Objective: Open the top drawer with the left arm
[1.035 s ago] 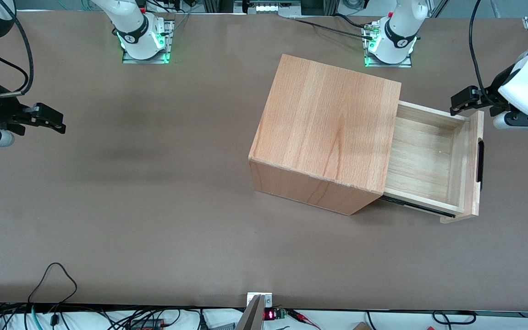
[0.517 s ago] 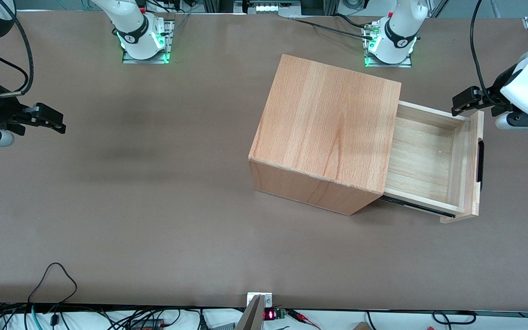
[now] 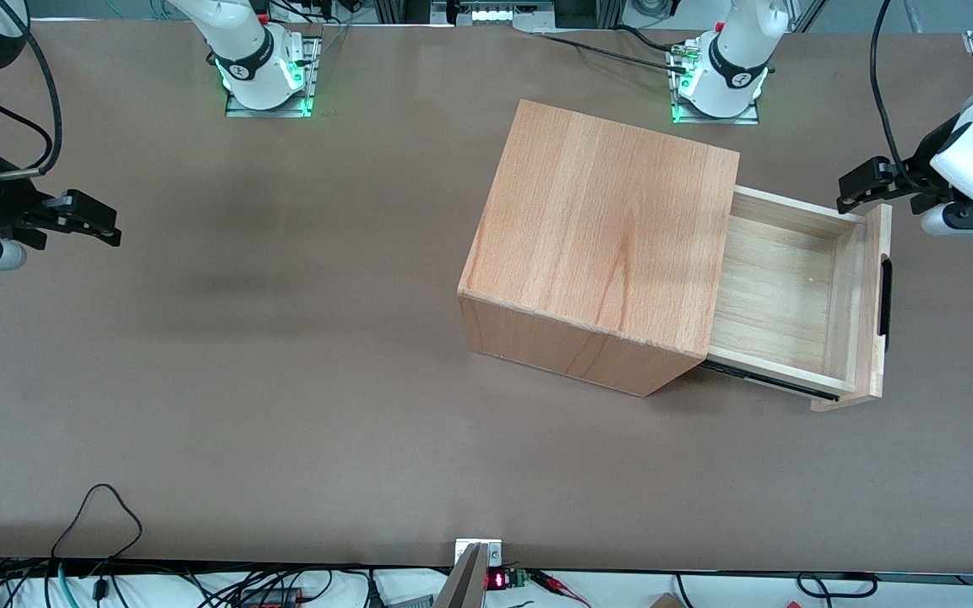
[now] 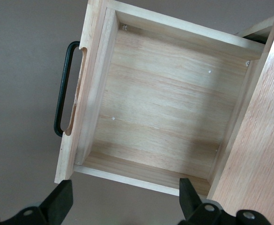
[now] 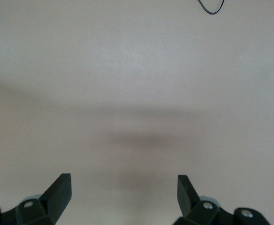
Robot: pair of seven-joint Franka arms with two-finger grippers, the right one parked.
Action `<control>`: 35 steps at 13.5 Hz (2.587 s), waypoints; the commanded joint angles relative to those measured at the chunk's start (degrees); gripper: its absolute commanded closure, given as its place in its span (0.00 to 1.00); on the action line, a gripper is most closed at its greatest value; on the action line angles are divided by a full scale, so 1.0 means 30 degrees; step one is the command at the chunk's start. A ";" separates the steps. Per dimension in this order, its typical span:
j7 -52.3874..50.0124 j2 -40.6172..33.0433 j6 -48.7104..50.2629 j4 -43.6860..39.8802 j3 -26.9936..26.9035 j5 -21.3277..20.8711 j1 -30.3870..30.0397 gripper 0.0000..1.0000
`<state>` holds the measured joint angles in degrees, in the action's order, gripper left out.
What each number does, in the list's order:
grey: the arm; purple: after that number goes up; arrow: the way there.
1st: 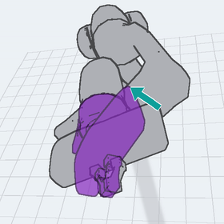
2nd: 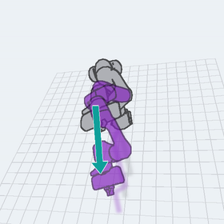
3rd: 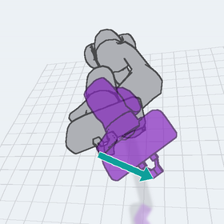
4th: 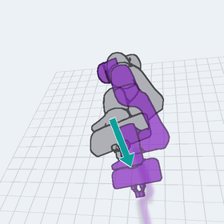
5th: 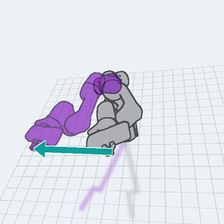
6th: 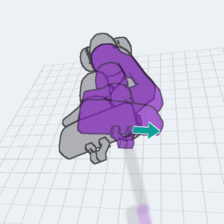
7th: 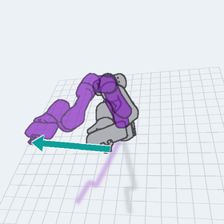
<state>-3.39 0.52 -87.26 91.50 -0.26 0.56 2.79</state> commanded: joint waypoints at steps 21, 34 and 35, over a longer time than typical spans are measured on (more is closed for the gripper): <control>0.0427 -0.0292 -0.1293 0.1198 -0.0118 0.0075 0.0036 0.00; 0.0398 -0.1054 -0.1206 0.1580 0.0322 -0.0012 -0.0315 0.00; 0.0398 -0.1054 -0.1235 0.1580 0.0322 -0.0012 -0.0316 0.00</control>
